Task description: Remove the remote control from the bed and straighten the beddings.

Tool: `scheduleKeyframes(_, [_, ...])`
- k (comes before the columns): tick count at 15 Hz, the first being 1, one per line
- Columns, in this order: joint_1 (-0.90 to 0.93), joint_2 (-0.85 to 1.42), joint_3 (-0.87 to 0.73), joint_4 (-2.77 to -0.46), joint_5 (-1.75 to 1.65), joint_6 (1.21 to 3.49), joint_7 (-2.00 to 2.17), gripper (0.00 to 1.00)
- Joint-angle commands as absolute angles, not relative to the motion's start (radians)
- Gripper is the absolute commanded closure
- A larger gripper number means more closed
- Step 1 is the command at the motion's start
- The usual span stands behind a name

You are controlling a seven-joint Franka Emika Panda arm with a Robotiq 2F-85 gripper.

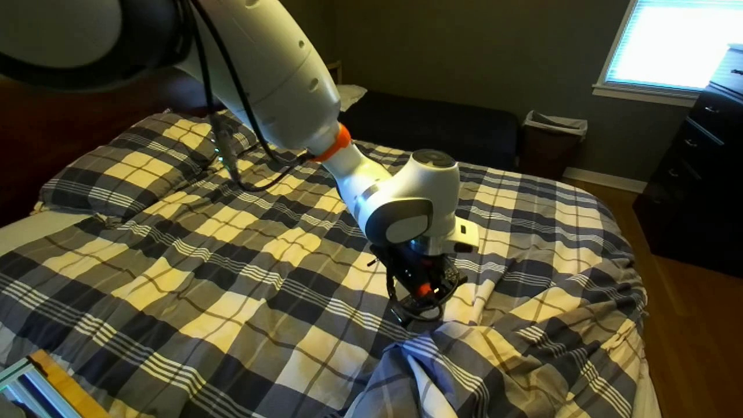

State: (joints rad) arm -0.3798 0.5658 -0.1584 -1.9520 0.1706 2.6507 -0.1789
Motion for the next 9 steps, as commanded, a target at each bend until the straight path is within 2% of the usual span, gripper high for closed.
scheduleKeyframes(1, [-0.371, 0.406, -0.216, -2.080, 0.115, 2.663, -0.156, 0.72])
scheduleKeyframes(9, [-0.380, 0.358, -0.454, -2.069, -0.187, 2.550, -0.094, 0.72])
